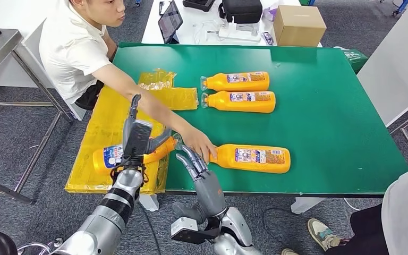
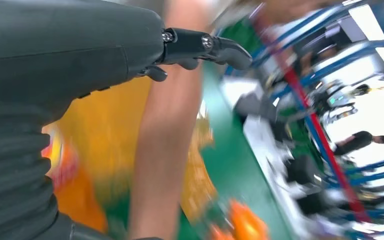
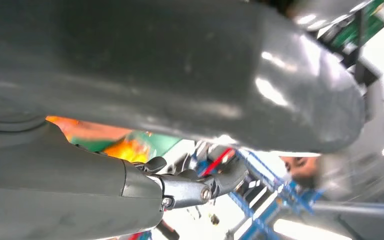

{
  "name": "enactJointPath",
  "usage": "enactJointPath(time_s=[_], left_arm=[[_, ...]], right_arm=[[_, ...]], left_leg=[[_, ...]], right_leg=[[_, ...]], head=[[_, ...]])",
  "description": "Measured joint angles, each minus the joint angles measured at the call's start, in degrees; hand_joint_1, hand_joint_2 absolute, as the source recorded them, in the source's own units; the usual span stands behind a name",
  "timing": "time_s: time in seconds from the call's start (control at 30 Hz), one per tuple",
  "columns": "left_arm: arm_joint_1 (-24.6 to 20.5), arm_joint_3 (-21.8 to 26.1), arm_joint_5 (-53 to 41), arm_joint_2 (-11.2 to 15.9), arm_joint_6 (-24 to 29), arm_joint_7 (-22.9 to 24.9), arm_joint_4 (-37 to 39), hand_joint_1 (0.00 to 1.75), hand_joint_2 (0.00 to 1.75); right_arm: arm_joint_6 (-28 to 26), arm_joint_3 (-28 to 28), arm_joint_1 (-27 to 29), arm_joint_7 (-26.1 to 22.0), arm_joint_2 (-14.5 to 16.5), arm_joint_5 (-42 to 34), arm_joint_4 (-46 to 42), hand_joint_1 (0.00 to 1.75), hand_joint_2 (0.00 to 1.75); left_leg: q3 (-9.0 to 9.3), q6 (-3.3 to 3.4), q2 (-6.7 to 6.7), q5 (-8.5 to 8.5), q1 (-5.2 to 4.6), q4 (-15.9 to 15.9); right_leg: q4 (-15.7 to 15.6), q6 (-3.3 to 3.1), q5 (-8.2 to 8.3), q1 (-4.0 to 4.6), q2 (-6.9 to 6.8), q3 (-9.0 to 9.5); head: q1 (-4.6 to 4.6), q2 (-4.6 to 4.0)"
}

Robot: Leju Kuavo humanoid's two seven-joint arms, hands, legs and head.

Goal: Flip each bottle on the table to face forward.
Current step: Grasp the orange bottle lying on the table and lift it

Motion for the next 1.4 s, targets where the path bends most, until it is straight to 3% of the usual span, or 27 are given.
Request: enactJointPath(time_s=[0.13, 0.2, 0.27, 0.47, 0.63, 0.77, 0.9, 1.07, 1.4], left_arm=[[4.1, -2.2, 29.8, 0.0, -9.5, 5.9, -6.3, 0.00, 1.75], [6.3, -3.7, 41.8, 0.8, -13.2, 9.3, -9.8, 0.00, 1.75], [7.9, -5.4, 48.0, 2.0, -14.5, 10.3, -12.8, 0.00, 1.75], [10.3, -8.9, 50.7, 4.8, -14.1, 9.9, -18.1, 0.00, 1.75], [11.6, -10.8, 51.0, 6.0, -12.1, 9.2, -20.5, 0.00, 1.75], [13.6, -12.8, 43.7, 6.4, -6.3, 5.2, -23.4, 0.00, 1.75], [16.7, -17.2, 27.0, 6.3, -0.3, 2.7, -26.3, 0.00, 1.75], [20.4, -24.9, 14.4, 5.2, 1.7, 2.0, -25.5, 0.00, 1.75], [21.3, -30.3, 14.0, 4.6, -1.2, 1.4, -22.3, 0.00, 1.75]], right_arm=[[-1.5, -4.2, 1.8, -0.3, -0.4, 3.4, 0.0, 0.00, 1.75], [-1.5, -6.8, 2.5, -0.9, -0.7, 3.8, 0.0, 0.00, 1.75], [-1.6, -9.2, 3.1, -1.2, -1.0, 3.9, 0.0, 0.00, 1.75], [-1.8, -13.3, 4.6, -1.3, -1.2, 4.9, -0.4, 0.00, 1.75], [-1.9, -16.3, 6.1, -1.1, -0.9, 10.4, -1.6, 0.00, 1.75], [-1.9, -22.7, 8.2, -0.5, 0.3, 23.3, -4.0, 0.00, 1.75], [-1.9, -30.7, 9.3, 7.4, -0.7, 34.1, -5.3, 0.00, 1.75], [-1.9, -35.1, 8.3, 13.4, -5.0, 36.5, -2.5, 0.00, 1.75], [-1.9, -36.0, 4.4, 15.0, -8.2, 38.5, 3.3, 0.00, 1.75]], left_leg=[[-0.04, 0.01, 0.00, -0.02, -0.01, 0.0], [-0.07, 0.01, 0.00, -0.02, -0.02, 0.0], [-0.07, 0.01, 0.01, -0.02, -0.02, 0.0], [-0.06, 0.00, 0.00, 0.00, 0.00, 0.0], [-0.06, 0.01, 0.00, -0.01, -0.01, 0.0], [-0.07, 0.01, -0.01, -0.02, -0.01, 0.0], [-0.09, 0.03, -0.12, -0.04, -0.08, 0.0], [-0.08, 0.08, -0.11, -0.07, -0.21, 0.0], [-0.05, 0.07, -0.04, -0.03, -0.13, 0.0]], right_leg=[[0.0, 0.00, -0.01, -0.01, 0.01, -0.01], [0.0, 0.00, -0.01, -0.01, 0.00, -0.02], [0.0, 0.00, -0.01, -0.01, 0.00, -0.05], [0.0, 0.00, -0.01, 0.00, 0.00, -0.04], [0.0, 0.00, -0.01, 0.00, -0.01, -0.03], [0.0, 0.00, -0.01, -0.01, -0.02, -0.05], [0.0, 0.00, -0.04, -0.08, -0.09, -0.04], [-0.1, 0.03, -0.02, -0.21, -0.08, -0.03], [0.0, 0.04, 0.00, -0.14, -0.06, -0.02]], head=[[0.00, 0.00], [0.01, 0.00], [0.01, 0.00], [-0.01, 0.00], [0.00, 0.00], [-0.01, 0.00], [-0.01, 0.00], [0.01, 0.00], [-0.02, 0.00]])
